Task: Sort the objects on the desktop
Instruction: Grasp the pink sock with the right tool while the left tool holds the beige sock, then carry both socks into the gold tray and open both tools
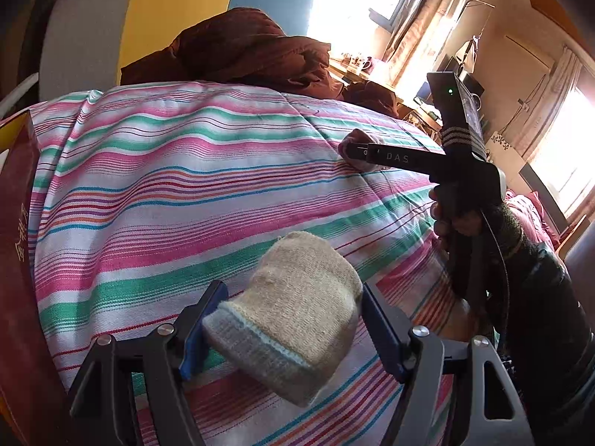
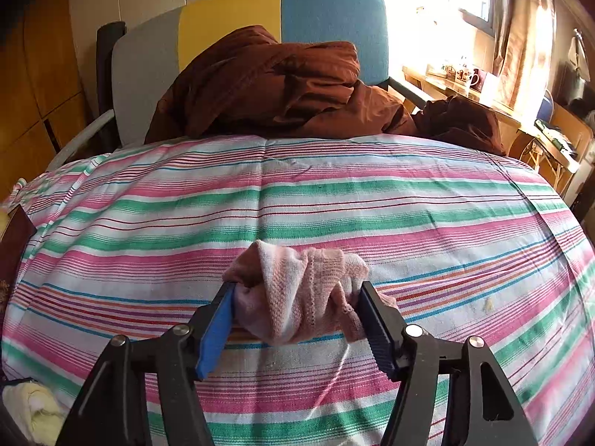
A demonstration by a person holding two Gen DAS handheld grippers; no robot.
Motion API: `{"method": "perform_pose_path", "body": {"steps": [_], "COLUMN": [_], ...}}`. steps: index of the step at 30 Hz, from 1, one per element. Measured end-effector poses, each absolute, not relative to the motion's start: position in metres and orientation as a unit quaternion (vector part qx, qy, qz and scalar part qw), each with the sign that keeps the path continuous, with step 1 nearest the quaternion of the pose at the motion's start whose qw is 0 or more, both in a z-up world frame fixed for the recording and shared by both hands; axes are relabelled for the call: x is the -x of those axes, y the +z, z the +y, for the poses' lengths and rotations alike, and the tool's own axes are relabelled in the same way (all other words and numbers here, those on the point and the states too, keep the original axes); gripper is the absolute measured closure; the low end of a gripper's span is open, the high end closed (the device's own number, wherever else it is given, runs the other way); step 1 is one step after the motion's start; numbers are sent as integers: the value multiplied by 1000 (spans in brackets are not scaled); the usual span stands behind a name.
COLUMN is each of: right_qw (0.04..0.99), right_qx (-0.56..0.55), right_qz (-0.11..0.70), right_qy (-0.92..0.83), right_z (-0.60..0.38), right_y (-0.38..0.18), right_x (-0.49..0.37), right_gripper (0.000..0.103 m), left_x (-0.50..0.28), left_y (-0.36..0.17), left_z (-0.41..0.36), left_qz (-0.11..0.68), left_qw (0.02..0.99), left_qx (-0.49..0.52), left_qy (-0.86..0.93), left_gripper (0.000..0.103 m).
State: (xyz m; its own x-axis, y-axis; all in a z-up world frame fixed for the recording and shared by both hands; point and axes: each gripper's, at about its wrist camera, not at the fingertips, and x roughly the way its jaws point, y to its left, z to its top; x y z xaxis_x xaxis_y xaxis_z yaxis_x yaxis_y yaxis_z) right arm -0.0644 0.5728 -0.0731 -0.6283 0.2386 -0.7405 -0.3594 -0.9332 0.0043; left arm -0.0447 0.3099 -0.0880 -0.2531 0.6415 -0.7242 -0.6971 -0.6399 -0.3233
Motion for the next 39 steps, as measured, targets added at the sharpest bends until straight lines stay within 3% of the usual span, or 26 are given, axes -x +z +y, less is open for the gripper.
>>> {"method": "perform_pose_path", "body": {"steps": [6,17,28,39], "right_qw": [170,131,66,-58], "right_qx": [389,338,295,272], "right_qz": [87,147,144,95], "right_qy": [901,921,942,956], "right_z": [562,516,442,329], "right_y": [-68,-53,-22,15], "right_x": [46,-16,-34,7], "right_gripper": [47,47,47,47], "left_x": [38,15,-21,8], "left_y": [-83,-63,-12,10], "left_z": [307,294,231,106], "left_qz": [35,41,28,-13], "left_qw": [423,432,424,288], "left_qx": [435,409,344,311], "left_qy": [794,803,837,906], "left_gripper": [34,36,36,36]}}
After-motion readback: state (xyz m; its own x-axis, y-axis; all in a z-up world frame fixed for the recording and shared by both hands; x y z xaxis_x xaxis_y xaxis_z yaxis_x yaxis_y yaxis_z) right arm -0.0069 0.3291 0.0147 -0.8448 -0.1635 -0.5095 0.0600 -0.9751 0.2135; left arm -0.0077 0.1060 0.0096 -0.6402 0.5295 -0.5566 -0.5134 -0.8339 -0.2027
